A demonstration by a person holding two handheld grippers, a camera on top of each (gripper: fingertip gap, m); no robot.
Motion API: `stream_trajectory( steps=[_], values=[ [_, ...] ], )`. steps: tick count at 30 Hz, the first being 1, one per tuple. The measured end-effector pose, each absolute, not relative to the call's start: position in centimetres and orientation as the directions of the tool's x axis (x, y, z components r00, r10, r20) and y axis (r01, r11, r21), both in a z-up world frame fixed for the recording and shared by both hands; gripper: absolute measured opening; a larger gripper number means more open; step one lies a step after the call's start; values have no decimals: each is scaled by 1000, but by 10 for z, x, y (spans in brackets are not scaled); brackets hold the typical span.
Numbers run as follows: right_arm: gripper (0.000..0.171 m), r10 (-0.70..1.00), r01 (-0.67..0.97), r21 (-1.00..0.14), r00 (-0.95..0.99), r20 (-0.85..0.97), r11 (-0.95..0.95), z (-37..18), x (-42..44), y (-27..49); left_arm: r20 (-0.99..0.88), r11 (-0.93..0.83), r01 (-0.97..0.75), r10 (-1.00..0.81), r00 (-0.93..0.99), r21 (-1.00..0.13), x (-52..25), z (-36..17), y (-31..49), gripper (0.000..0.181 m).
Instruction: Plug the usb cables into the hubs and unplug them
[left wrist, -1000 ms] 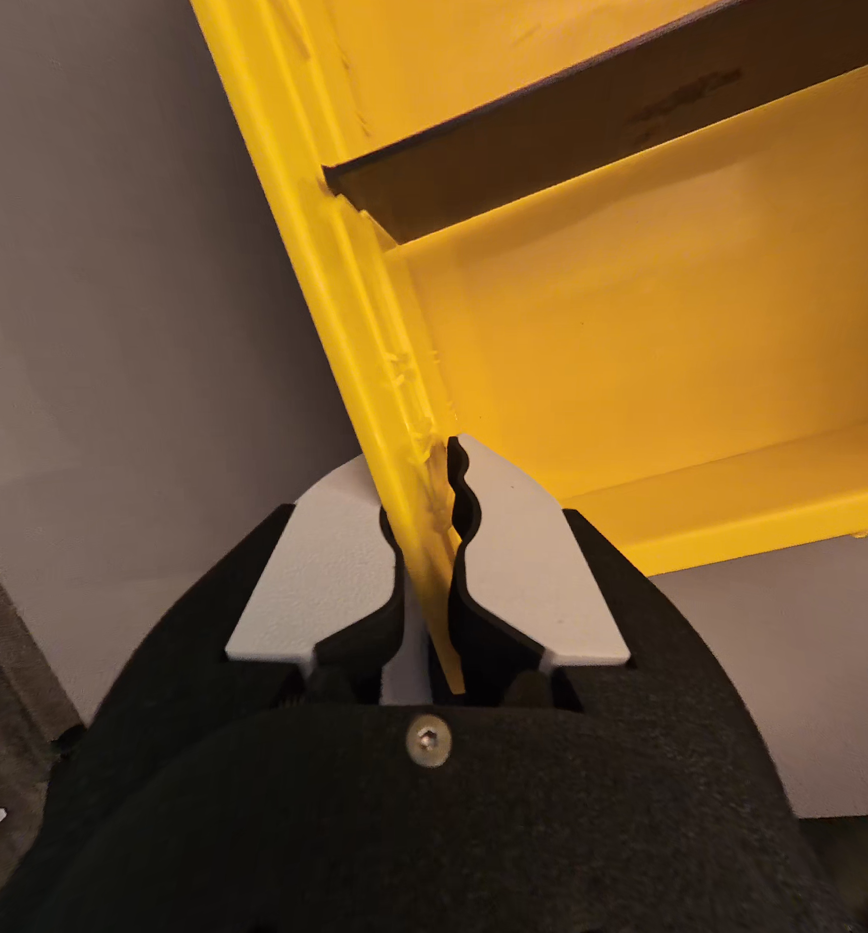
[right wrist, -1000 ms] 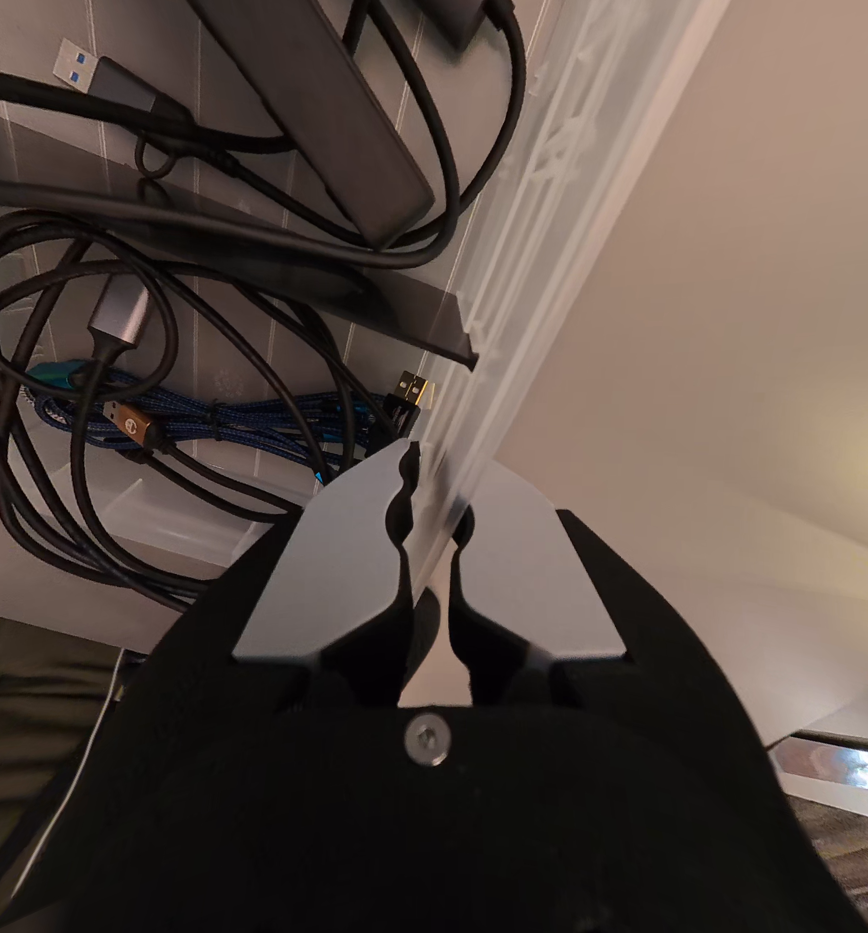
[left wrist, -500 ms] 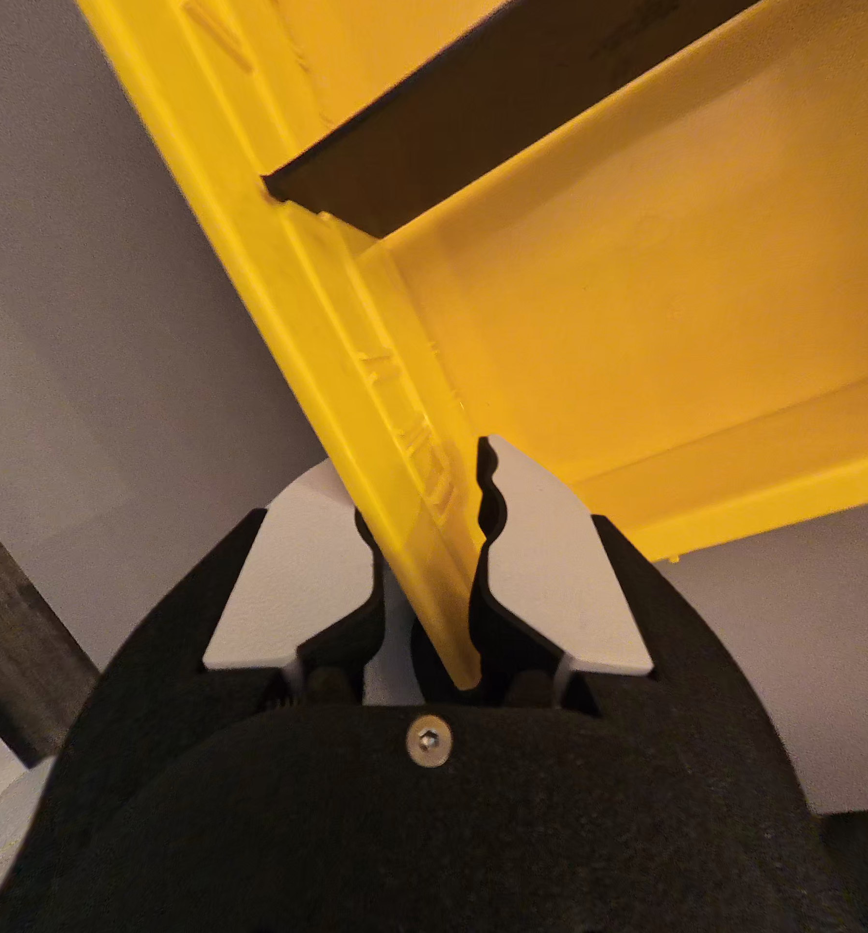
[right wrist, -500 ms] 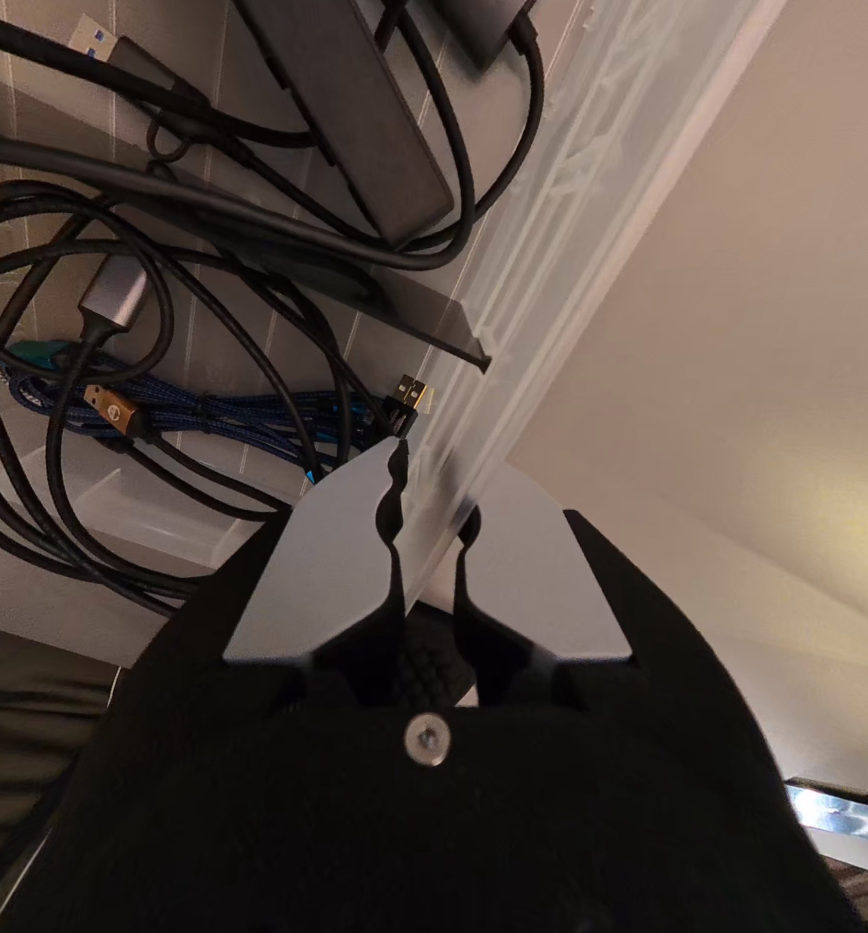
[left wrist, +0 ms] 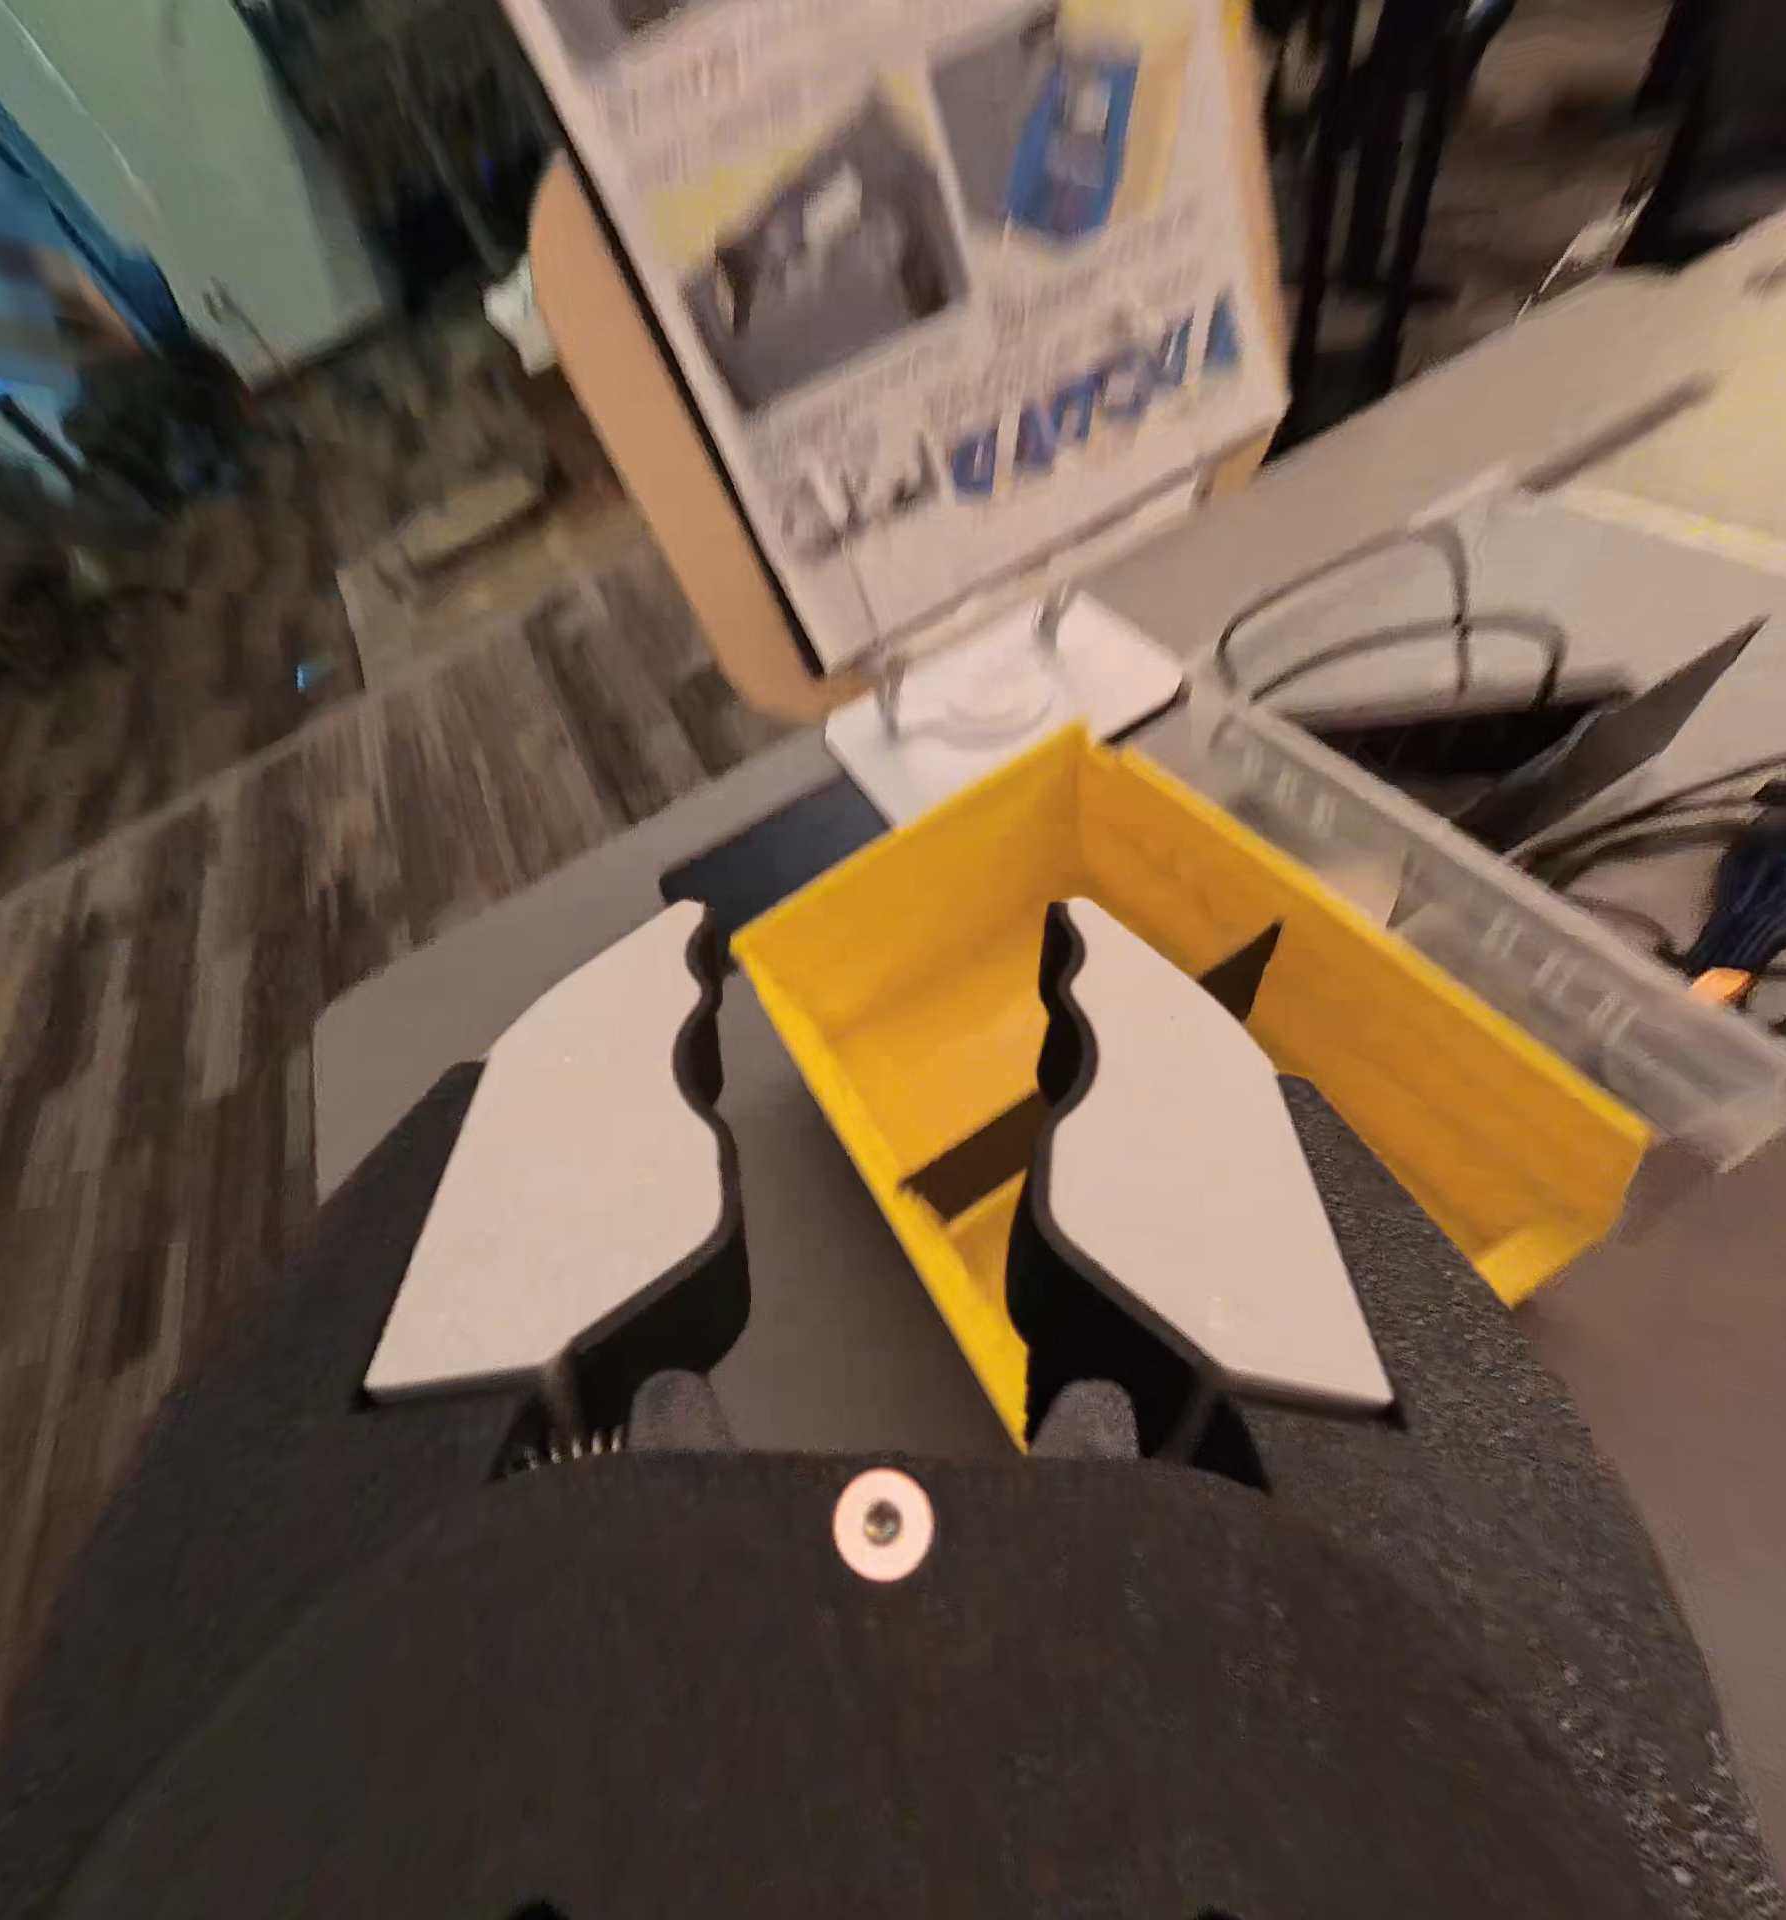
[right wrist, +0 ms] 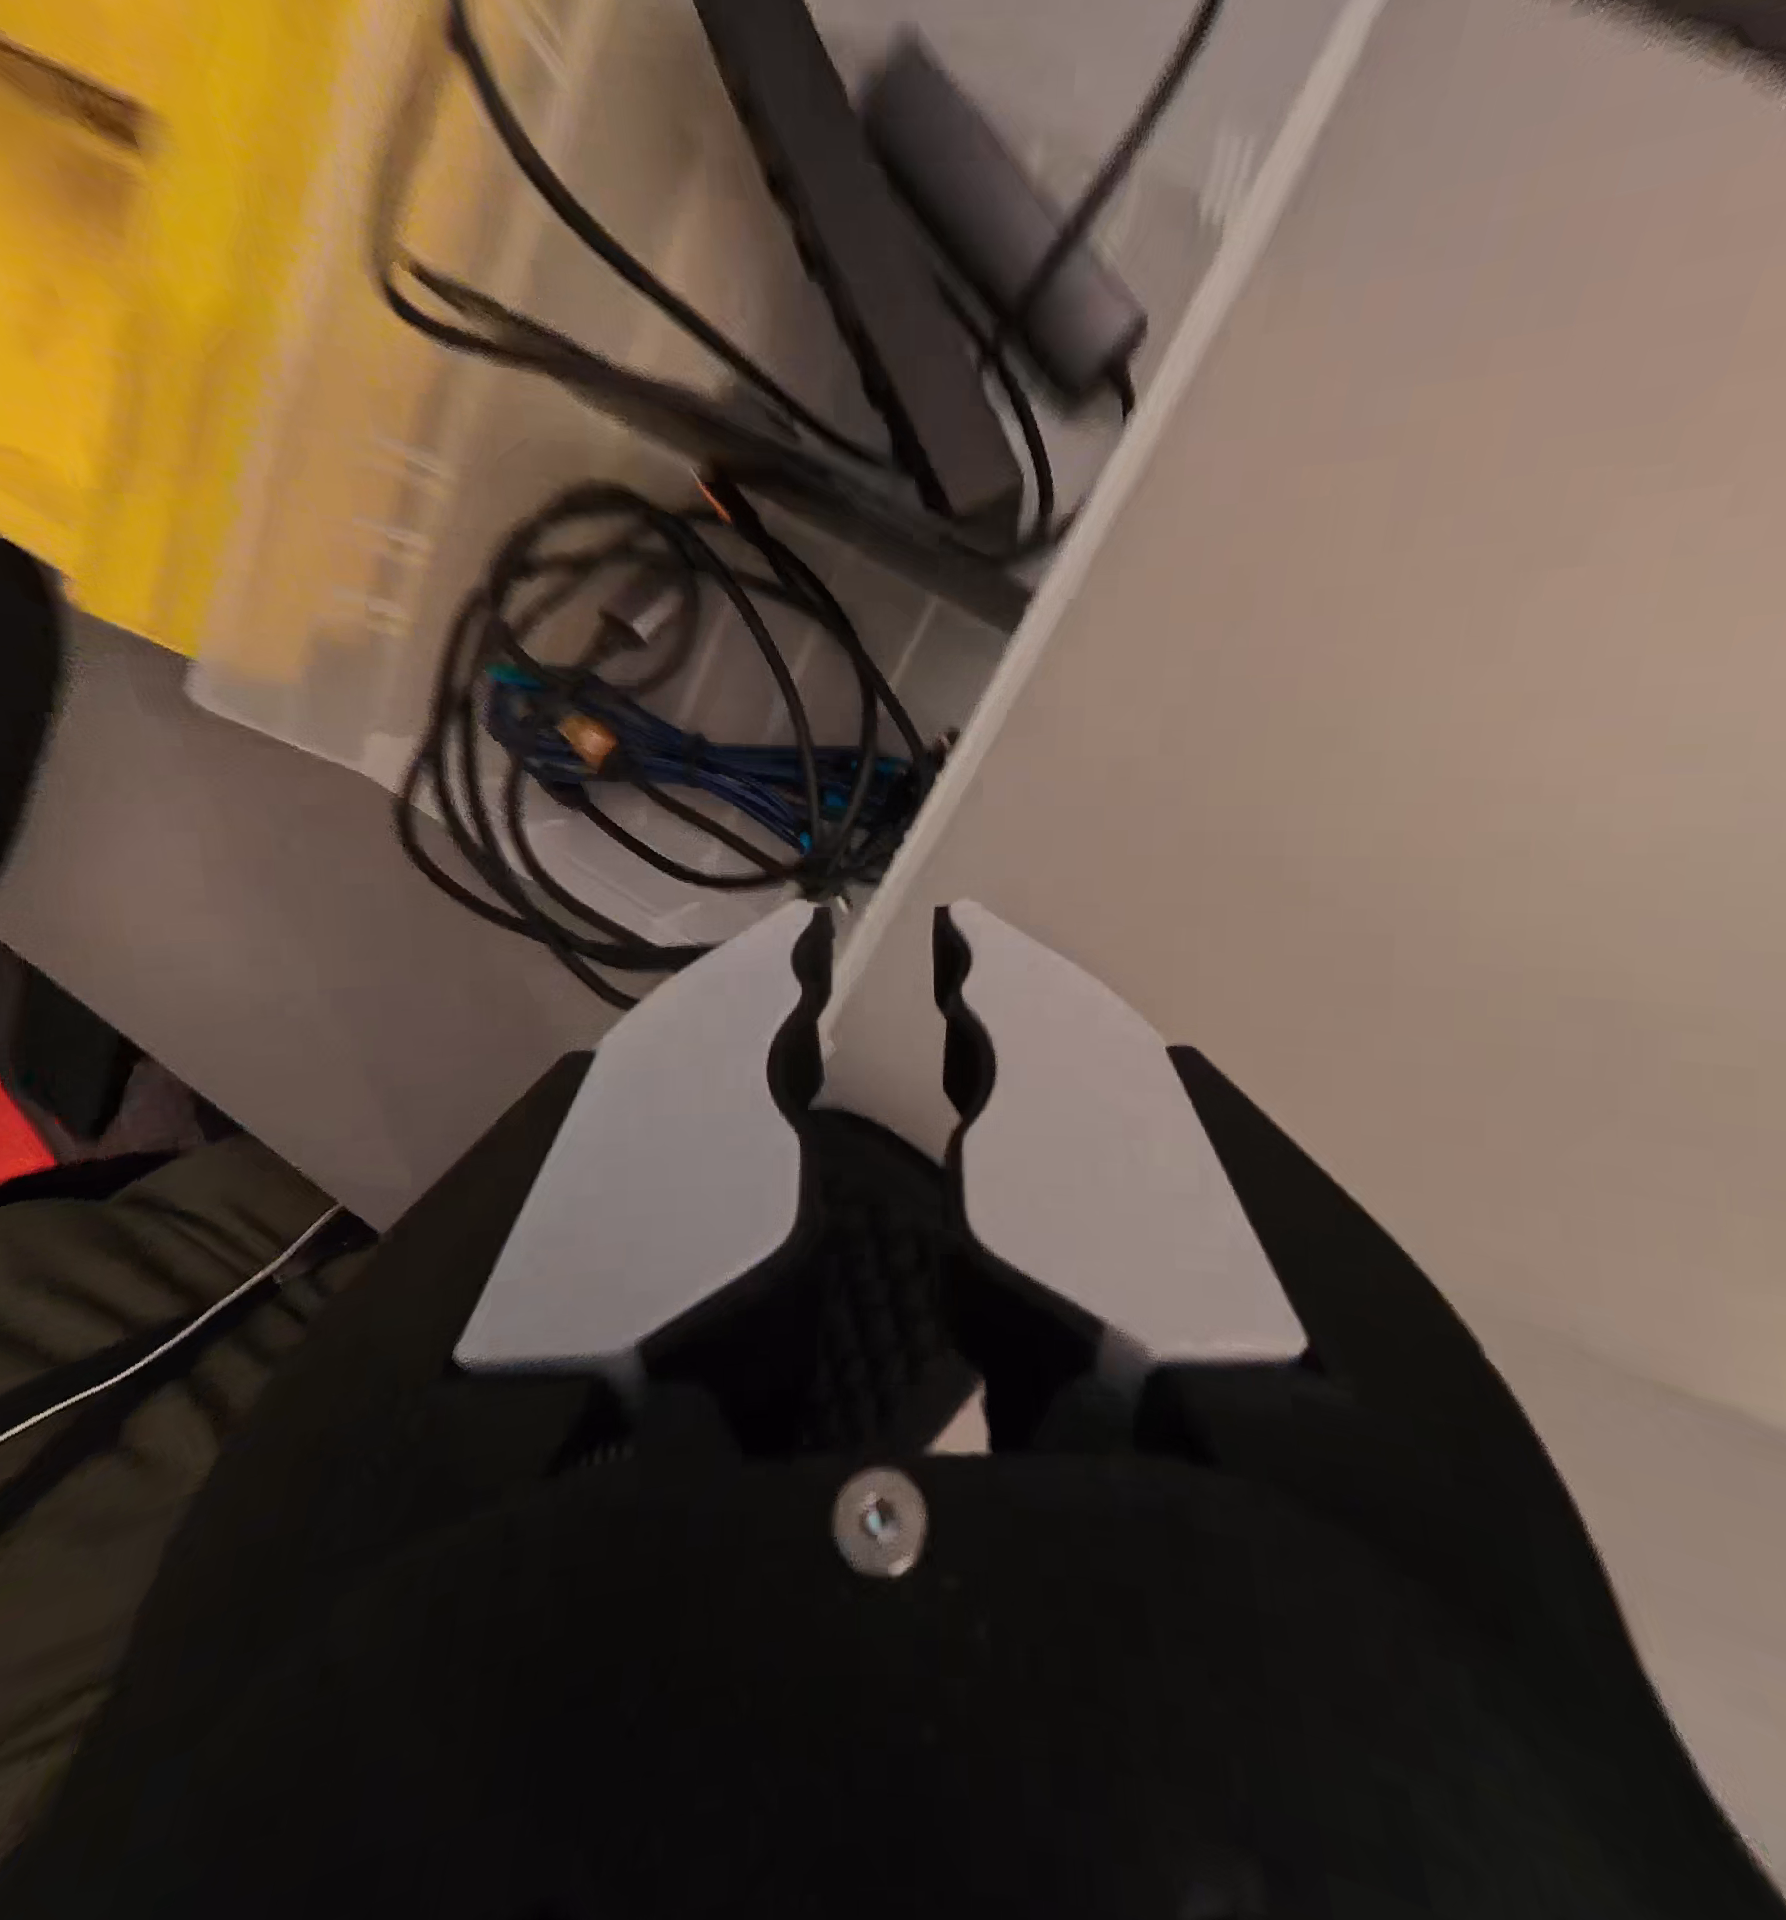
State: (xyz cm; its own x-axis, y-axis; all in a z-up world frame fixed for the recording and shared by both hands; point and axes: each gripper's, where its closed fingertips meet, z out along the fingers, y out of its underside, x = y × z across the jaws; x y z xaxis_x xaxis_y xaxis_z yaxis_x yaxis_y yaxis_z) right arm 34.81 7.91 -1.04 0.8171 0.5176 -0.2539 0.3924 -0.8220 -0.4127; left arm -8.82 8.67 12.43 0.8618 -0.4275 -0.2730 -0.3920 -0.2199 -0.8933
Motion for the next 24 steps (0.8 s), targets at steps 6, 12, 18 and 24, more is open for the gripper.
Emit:
stream_trajectory(
  steps=[6, 12, 18, 24],
  values=[
    [27, 585, 220, -743, 764, -272, -632, 73, 282, 74, -251, -39, -308, -487, 837, -951, -63, 153, 79, 52],
    [28, 692, 339, -758, 694, -199, -558, 58, 151, 83, -275, -38, -325, -445, 852, -945, -60, 145, 89, 53],
    [17, 611, 434, -565, 775, -163, -701, -15, 69, 139, -289, -34, -337, -437, 852, -941, -51, 142, 95, 52],
    [24, 472, 369, -457, 871, -132, -809, -45, 62, 182, -332, -14, -391, -501, 799, -920, -31, 136, 86, 52]
  ],
)
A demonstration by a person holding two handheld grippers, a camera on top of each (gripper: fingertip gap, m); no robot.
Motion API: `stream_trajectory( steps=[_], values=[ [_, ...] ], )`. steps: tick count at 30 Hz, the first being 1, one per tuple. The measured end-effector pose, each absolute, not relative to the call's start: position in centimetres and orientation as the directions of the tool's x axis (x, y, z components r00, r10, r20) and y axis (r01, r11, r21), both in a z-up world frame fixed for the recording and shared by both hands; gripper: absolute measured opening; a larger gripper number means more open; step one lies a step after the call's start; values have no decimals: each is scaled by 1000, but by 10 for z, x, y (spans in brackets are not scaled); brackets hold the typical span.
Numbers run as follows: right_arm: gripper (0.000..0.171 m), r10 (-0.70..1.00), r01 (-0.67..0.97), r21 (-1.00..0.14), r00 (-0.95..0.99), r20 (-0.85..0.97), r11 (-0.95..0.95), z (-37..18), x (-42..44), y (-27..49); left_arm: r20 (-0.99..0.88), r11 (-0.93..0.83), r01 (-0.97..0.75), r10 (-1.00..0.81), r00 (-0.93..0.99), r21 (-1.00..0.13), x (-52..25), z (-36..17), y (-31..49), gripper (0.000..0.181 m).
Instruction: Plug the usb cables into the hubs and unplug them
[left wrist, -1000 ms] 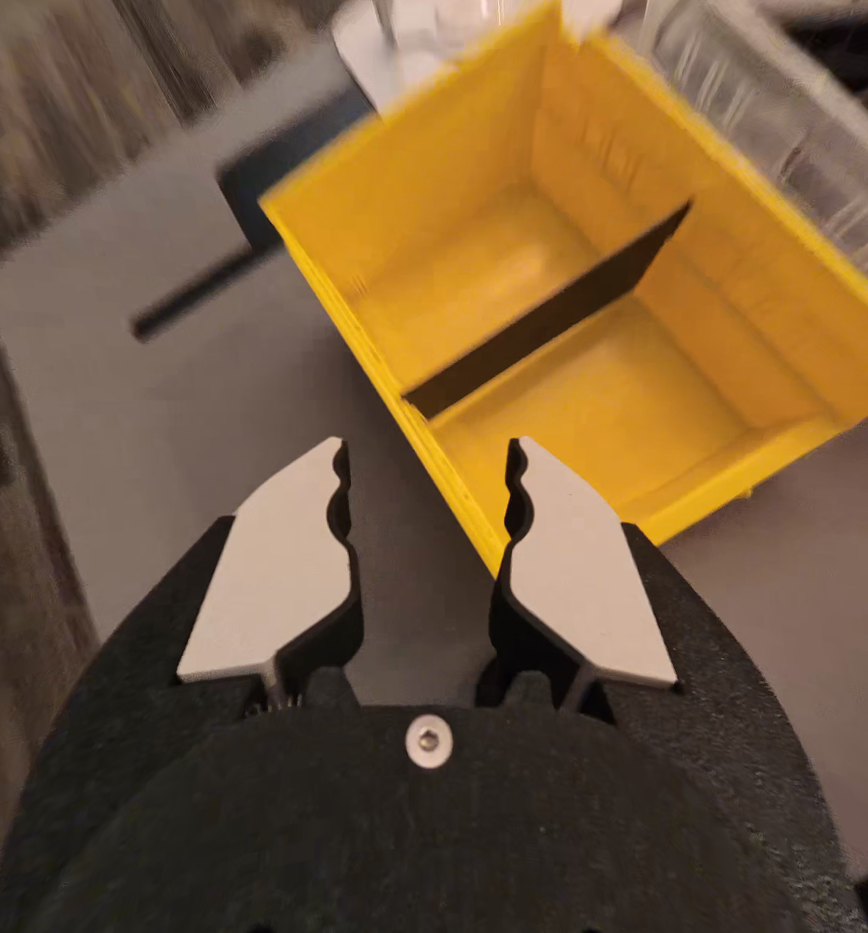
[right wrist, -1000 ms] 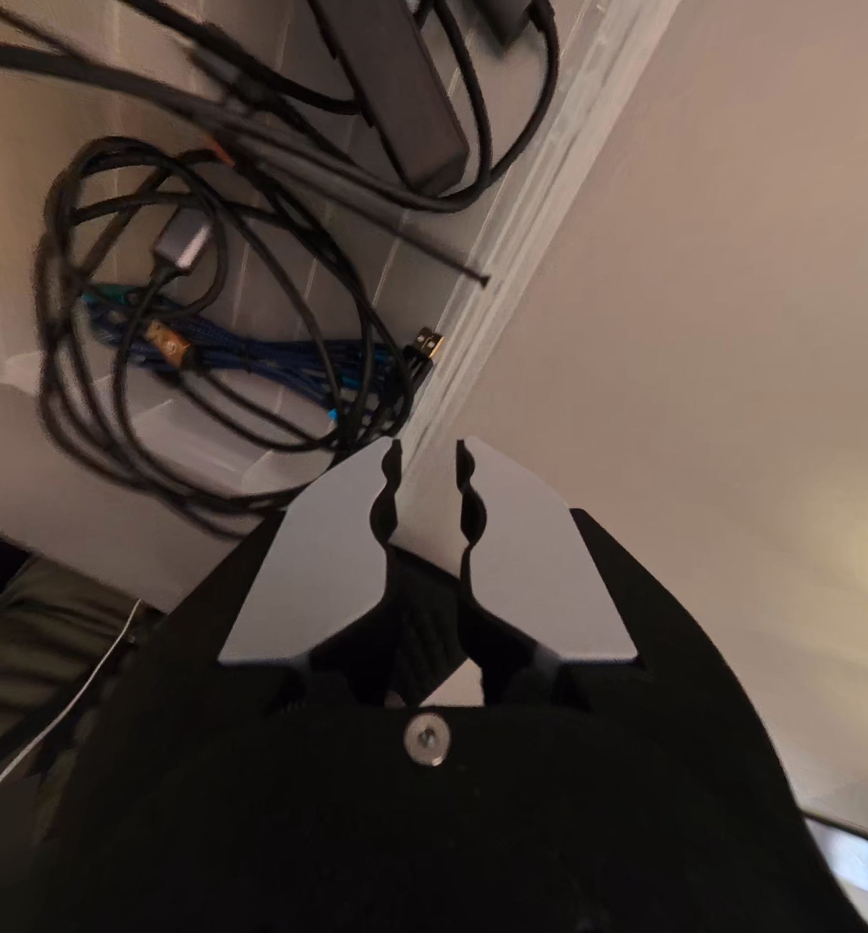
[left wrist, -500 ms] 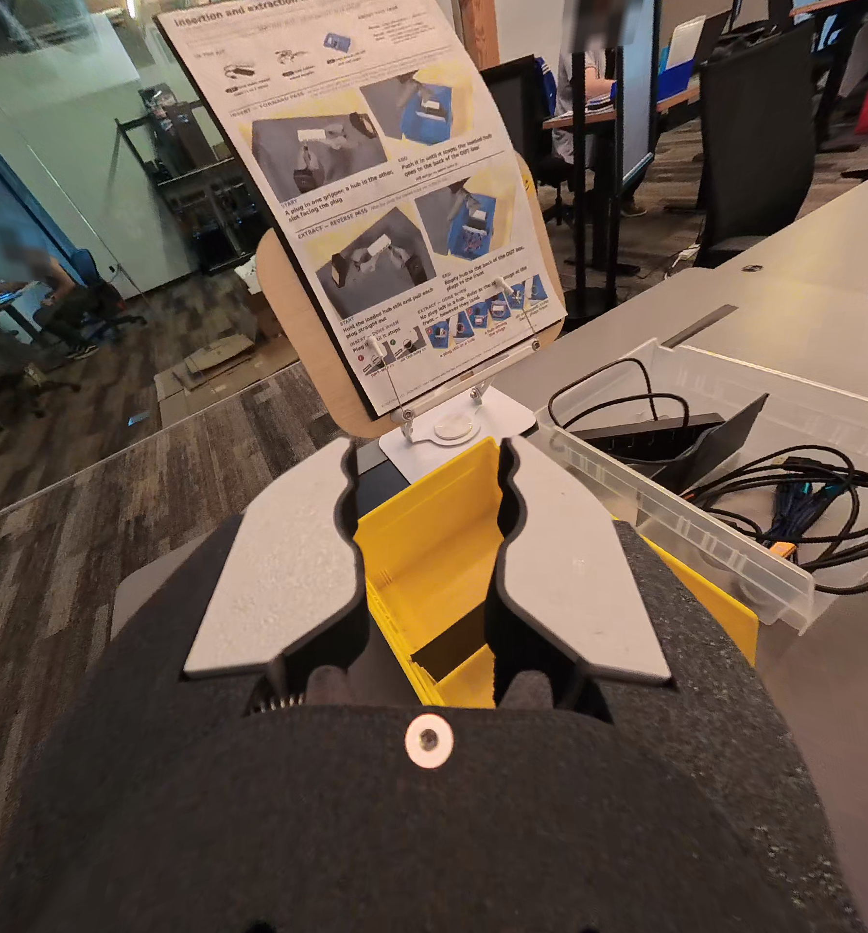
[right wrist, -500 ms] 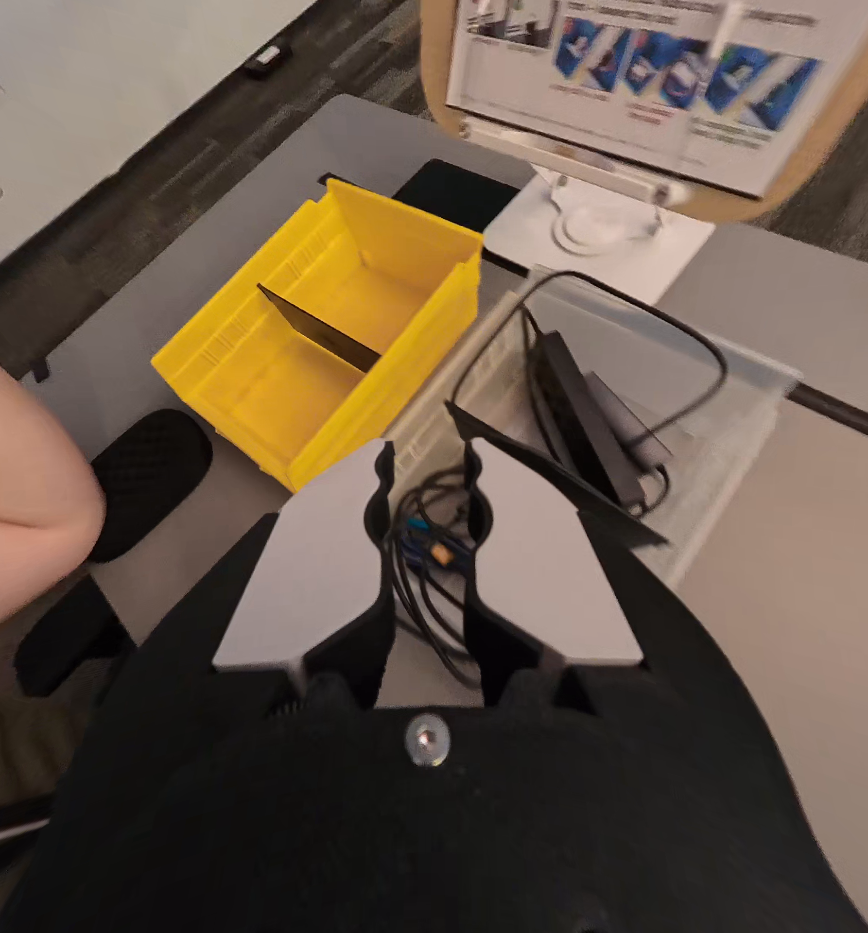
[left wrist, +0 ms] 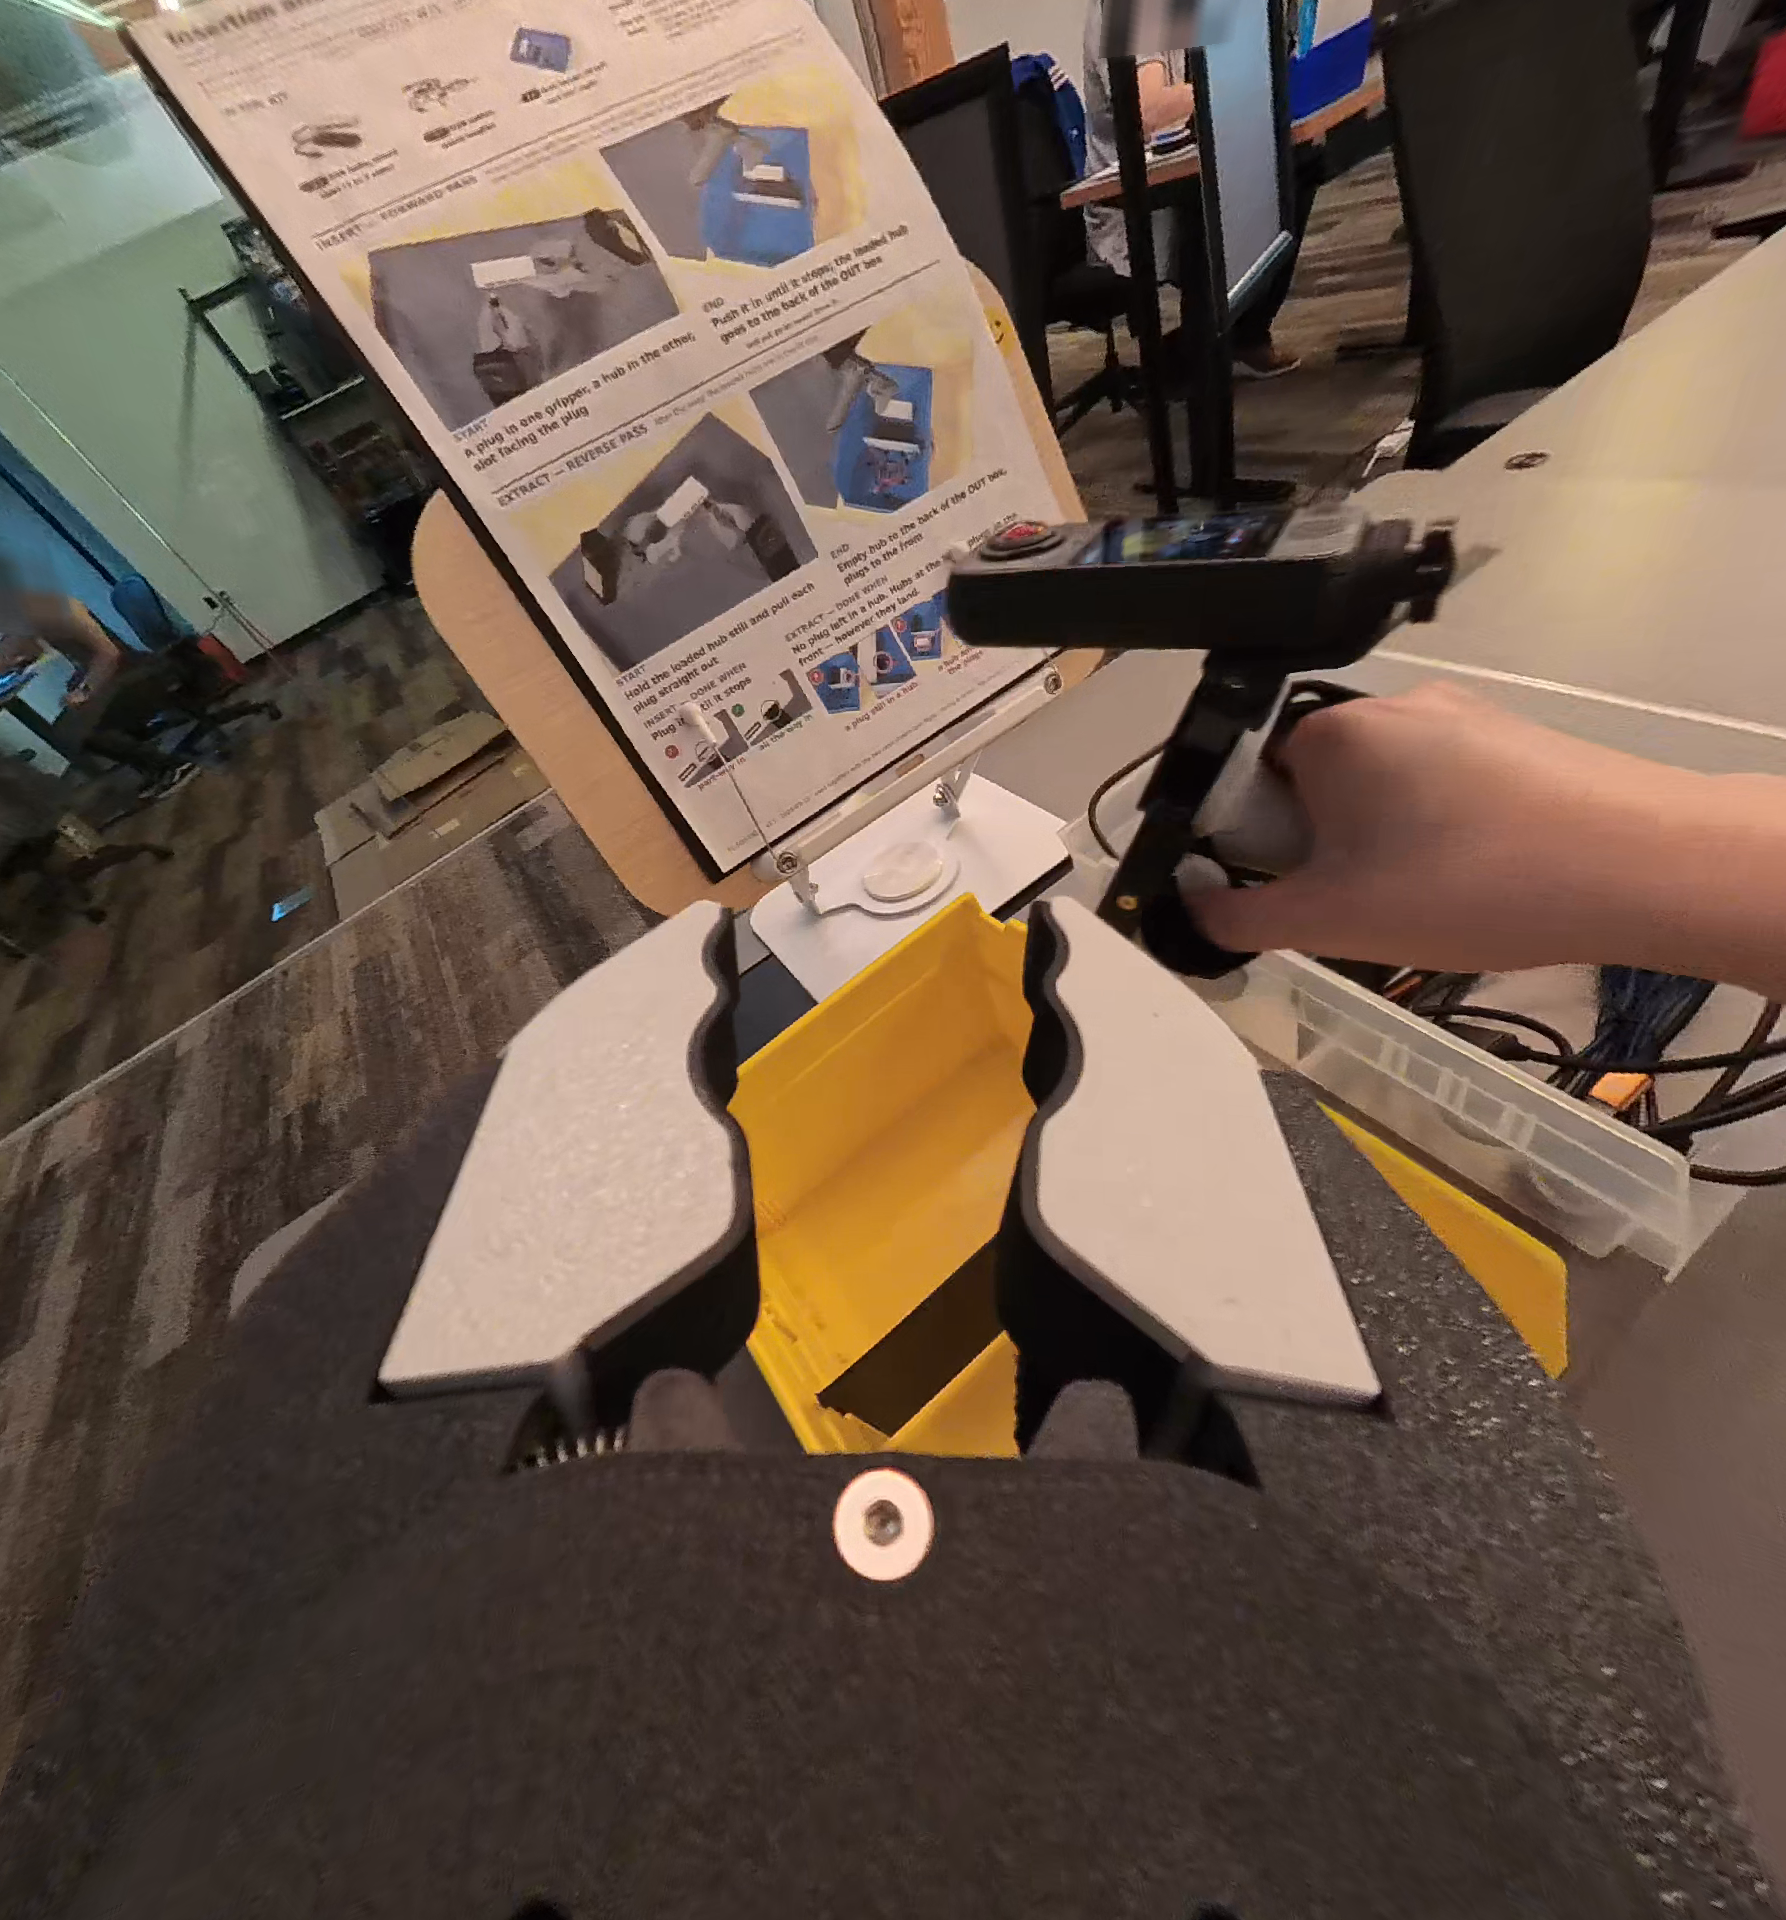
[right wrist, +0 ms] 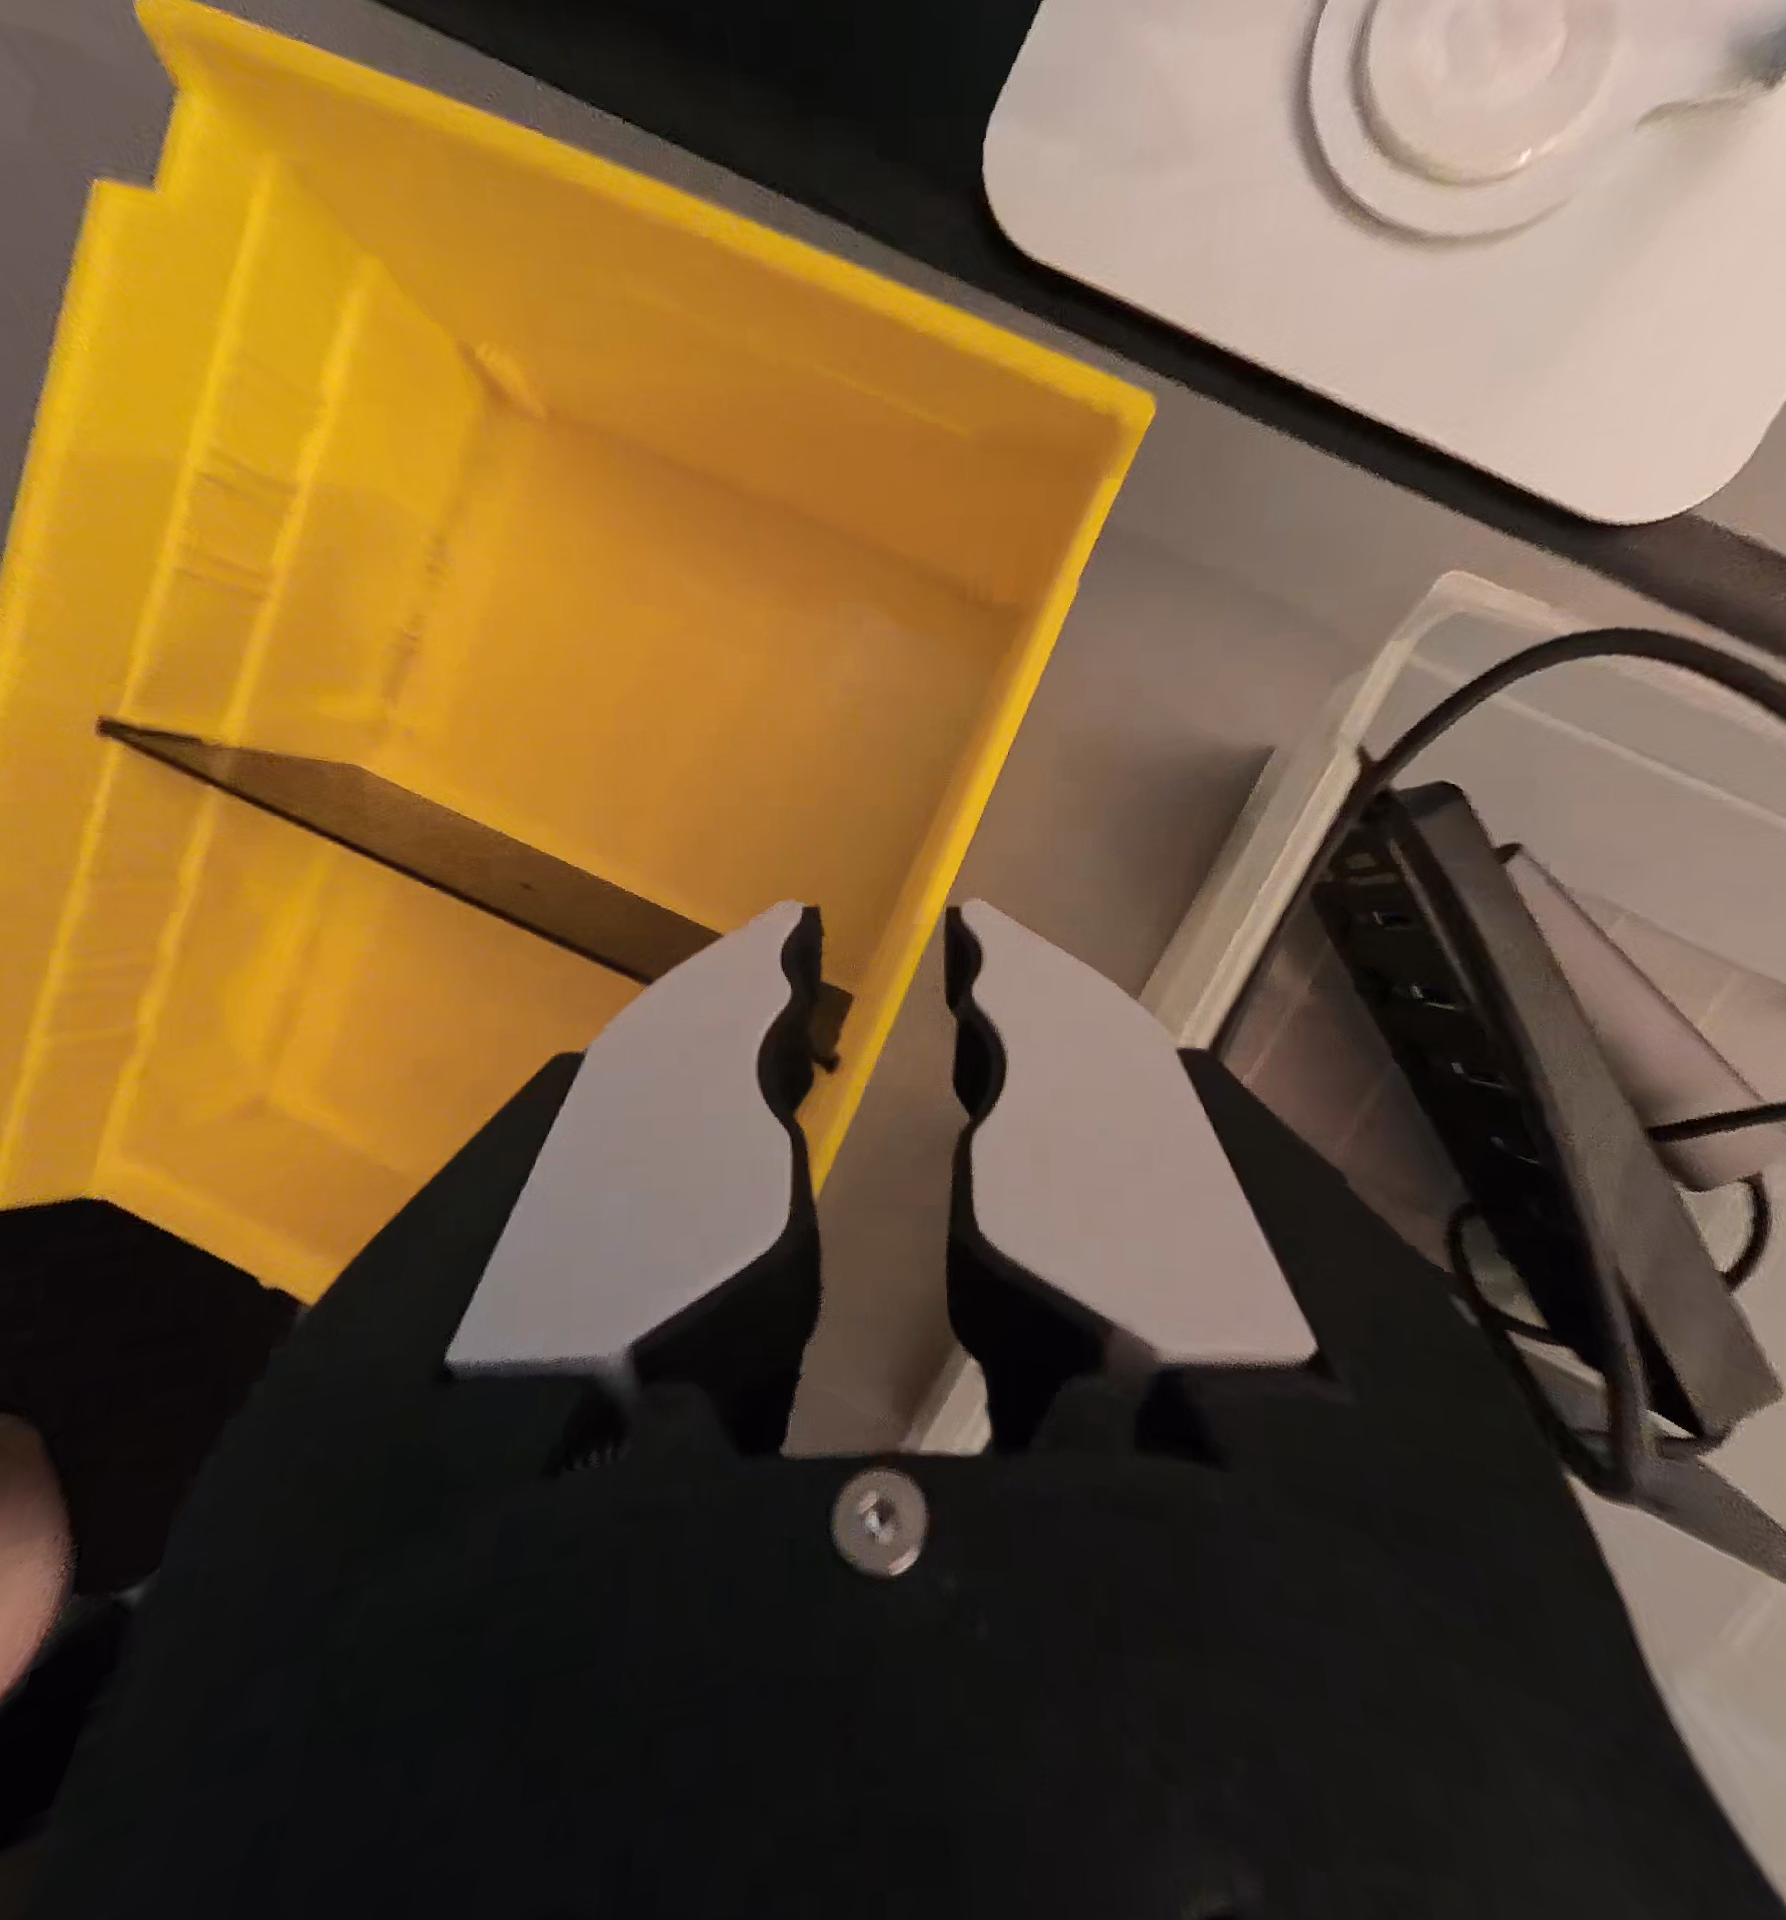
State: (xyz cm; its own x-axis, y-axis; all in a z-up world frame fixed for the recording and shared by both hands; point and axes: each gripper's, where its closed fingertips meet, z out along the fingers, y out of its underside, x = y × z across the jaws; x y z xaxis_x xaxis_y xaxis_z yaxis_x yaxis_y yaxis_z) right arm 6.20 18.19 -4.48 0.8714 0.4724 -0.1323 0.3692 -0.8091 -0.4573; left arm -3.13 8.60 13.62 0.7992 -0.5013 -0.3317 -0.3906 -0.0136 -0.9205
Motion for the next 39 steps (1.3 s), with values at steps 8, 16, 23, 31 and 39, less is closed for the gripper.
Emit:
stream_trajectory(
  steps=[8, 16, 23, 31, 39],
  values=[
    [30, 398, 382, -306, 917, 11, -872, -70, 59, 200, -325, -20, -395, -532, 782, -918, -29, 133, 83, 52],
    [29, 416, 412, -303, 908, 53, -859, -70, 66, 188, -300, -33, -373, -532, 792, -927, -40, 135, 85, 51],
    [32, 444, 403, -303, 893, -79, -864, -65, 63, 138, -295, -56, -376, -516, 804, -925, -47, 133, 88, 51],
    [33, 443, 414, -268, 895, -58, -870, -85, 66, 105, -343, -15, -412, -529, 776, -911, -32, 137, 75, 51],
    [18, 362, 339, -224, 929, -71, -914, -113, 67, 103, -377, -27, -460, -532, 758, -887, -23, 127, 80, 52]
  ],
)
